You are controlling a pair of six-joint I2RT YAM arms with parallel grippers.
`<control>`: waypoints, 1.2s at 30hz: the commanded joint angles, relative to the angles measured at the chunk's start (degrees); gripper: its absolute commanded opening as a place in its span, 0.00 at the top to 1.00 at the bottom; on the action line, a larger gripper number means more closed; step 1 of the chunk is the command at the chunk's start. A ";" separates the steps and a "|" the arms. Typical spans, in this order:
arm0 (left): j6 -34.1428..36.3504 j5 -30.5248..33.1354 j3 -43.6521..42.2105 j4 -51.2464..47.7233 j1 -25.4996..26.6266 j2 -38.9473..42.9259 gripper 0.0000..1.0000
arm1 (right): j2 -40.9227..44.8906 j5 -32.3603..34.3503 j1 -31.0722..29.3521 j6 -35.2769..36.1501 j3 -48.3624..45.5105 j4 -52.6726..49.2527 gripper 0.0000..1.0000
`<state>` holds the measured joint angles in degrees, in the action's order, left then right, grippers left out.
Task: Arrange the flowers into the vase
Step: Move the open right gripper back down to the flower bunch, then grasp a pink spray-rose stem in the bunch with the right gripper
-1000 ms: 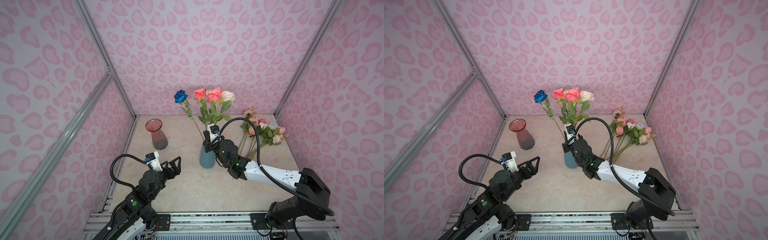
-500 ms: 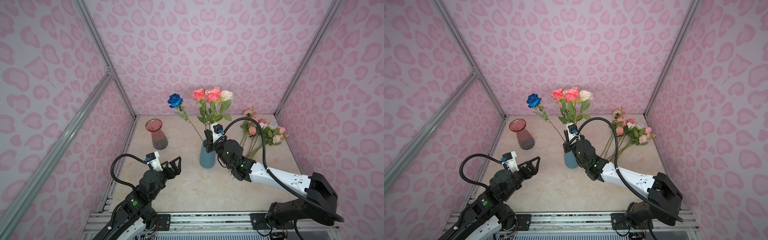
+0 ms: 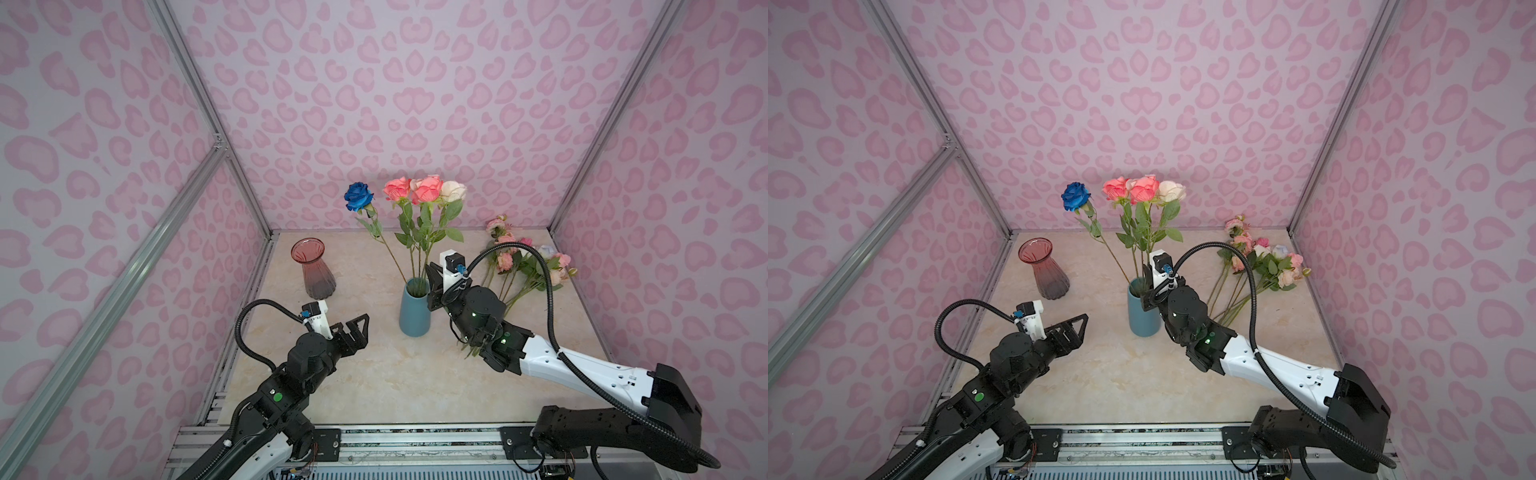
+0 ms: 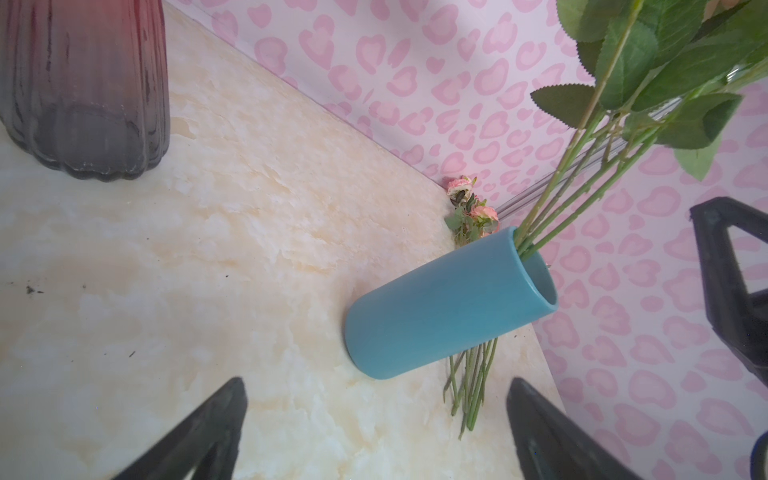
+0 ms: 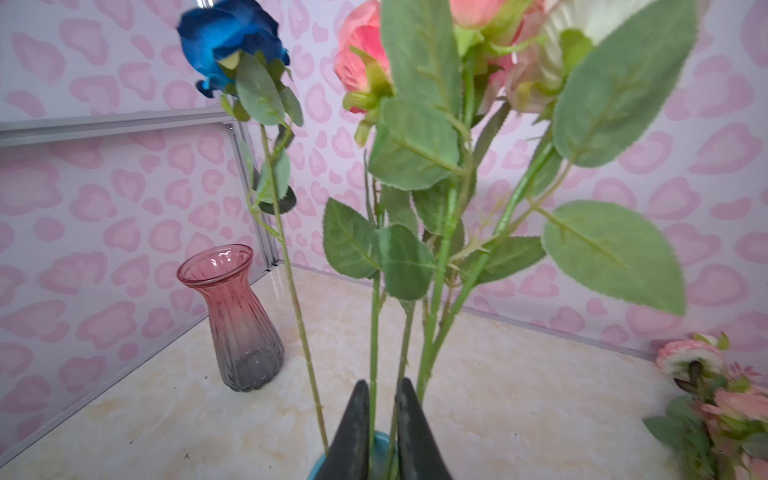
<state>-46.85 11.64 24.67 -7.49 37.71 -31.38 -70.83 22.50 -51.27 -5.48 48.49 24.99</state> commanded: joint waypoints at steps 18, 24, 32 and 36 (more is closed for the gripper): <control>-0.48 -13.96 2.67 7.42 0.00 -14.67 0.03 | -8.53 -7.82 37.81 -28.69 4.91 -34.15 0.79; -0.51 -17.06 2.50 8.61 0.16 -16.66 0.04 | -20.11 -15.74 43.88 -27.08 11.80 -40.78 0.79; 0.42 -18.58 3.34 9.42 0.30 -18.65 0.05 | -33.04 -25.53 44.85 -24.32 18.04 -40.88 0.78; 0.64 -18.60 3.71 9.16 0.30 -18.99 0.05 | -36.97 -25.28 44.84 -25.00 19.94 -40.69 0.76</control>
<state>-46.81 -6.44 27.68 -1.13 38.00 -50.17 -105.95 -0.78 -6.46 -30.79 67.59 -14.90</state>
